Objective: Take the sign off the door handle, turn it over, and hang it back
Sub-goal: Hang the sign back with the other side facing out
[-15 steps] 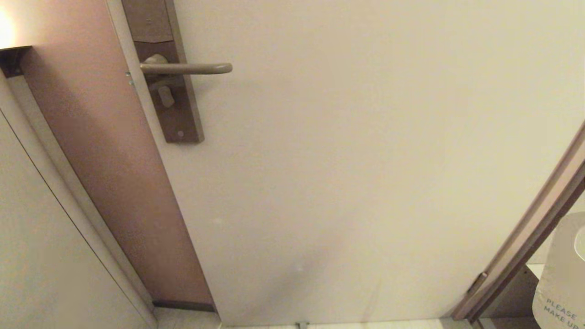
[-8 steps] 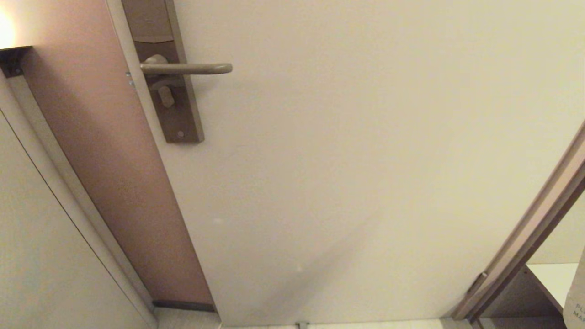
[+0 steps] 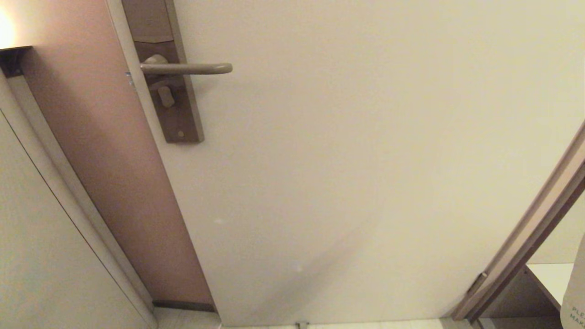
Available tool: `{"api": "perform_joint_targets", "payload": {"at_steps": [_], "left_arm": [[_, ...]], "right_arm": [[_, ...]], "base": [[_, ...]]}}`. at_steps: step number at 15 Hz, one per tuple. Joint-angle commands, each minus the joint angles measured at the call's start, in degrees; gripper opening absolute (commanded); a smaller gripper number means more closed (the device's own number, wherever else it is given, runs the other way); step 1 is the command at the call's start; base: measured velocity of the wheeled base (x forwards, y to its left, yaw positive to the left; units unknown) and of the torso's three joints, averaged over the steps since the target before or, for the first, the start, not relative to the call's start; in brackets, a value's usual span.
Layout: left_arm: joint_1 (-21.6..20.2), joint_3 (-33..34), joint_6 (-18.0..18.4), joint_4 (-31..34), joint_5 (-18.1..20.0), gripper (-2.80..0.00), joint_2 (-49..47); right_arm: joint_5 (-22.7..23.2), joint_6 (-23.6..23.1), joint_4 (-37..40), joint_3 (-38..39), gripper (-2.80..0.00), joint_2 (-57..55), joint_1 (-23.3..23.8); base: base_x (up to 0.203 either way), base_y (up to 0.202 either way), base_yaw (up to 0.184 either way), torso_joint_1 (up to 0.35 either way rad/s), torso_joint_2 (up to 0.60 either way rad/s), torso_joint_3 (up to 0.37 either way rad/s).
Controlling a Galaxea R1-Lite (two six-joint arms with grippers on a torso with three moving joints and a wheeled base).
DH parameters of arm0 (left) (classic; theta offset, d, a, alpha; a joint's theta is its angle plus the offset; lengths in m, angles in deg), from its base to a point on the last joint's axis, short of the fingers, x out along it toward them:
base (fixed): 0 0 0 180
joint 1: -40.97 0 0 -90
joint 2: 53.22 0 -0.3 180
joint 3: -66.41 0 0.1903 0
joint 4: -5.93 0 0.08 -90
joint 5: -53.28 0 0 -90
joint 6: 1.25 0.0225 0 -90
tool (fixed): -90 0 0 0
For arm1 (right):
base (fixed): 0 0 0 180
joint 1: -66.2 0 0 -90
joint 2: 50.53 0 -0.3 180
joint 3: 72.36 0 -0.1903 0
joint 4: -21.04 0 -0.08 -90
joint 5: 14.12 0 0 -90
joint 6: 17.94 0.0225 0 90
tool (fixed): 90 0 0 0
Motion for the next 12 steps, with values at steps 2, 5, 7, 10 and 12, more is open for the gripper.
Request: {"api": "perform_joint_targets", "payload": {"at_steps": [2, 5, 7, 10, 12], "left_arm": [[-0.02, -0.02, -0.01, 0.01, 0.00, -2.80, -0.07], [-0.02, -0.02, -0.10, 0.01, 0.00, -2.80, -0.07], [-0.02, -0.02, -0.10, 0.01, 0.00, -2.80, -0.07], [-0.02, -0.02, -0.01, 0.01, 0.00, -2.80, -0.07], [-0.02, -0.02, -0.01, 0.01, 0.00, -2.80, -0.07]], "right_arm": [[-0.02, -0.23, -0.20, 0.58, -2.80, 0.15, -1.56], [0.31, -2.01, -0.74, 1.49, -2.80, 4.21, -4.00], [0.33, -2.12, -0.75, 1.51, -2.80, 7.25, -4.76], [0.33, -2.18, -0.75, 1.51, -2.80, 11.69, -5.23], [0.25, -1.81, -0.75, 1.51, -2.80, 13.73, -5.16]], "base": [[0.000, 0.000, 0.000, 0.000, 0.00, 0.000], [0.000, 0.000, 0.000, 0.000, 0.00, 0.000], [0.000, 0.000, 0.000, 0.000, 0.00, 0.000], [0.000, 0.000, 0.000, 0.000, 0.00, 0.000], [0.000, 0.000, 0.000, 0.000, 0.00, 0.000]]}}
